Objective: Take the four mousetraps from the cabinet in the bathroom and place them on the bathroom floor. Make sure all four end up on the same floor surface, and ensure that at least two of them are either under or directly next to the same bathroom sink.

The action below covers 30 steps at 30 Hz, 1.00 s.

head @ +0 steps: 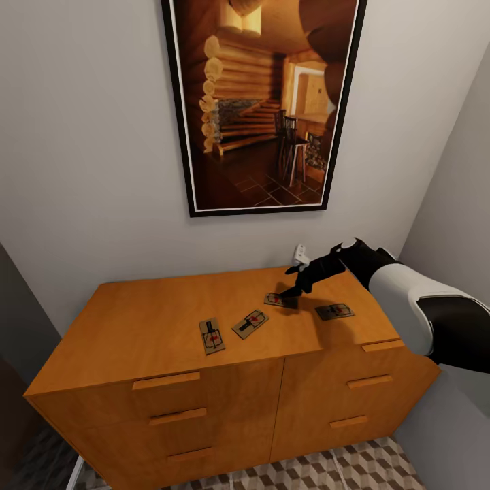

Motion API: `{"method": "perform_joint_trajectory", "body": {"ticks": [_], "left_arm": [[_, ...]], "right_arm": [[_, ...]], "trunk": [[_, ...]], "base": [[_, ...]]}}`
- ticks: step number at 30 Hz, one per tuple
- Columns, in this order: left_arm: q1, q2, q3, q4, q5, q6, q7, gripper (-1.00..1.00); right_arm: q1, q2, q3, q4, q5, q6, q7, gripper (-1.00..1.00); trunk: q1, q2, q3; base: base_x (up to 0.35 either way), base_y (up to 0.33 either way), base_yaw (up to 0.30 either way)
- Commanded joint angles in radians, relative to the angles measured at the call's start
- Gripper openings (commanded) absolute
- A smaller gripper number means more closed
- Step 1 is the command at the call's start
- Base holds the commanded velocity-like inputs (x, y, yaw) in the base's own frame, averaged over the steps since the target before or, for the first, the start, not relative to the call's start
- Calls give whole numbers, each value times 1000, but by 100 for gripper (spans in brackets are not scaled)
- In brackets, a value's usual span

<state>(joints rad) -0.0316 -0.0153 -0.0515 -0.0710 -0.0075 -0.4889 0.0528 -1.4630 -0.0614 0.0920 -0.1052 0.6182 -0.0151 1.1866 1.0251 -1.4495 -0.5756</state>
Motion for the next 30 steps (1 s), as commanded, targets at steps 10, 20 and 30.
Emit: {"method": "perform_joint_trajectory", "body": {"ticks": [10,20,30], "left_arm": [[-1,0,-31,8,0,-4,6,100],[-1,0,-36,8,0,-4,6,100],[-1,0,-36,8,0,-4,6,100]], "right_arm": [[0,0,8,9,-6,-13,2,100],[0,-4,7,37,-10,-44,3,100],[0,-10,6,74,-12,-87,4,100]], "trunk": [[0,0,-1],[0,0,-1],[0,0,-1]], "base": [[0,0,0],[0,0,0],[0,0,0]]}}
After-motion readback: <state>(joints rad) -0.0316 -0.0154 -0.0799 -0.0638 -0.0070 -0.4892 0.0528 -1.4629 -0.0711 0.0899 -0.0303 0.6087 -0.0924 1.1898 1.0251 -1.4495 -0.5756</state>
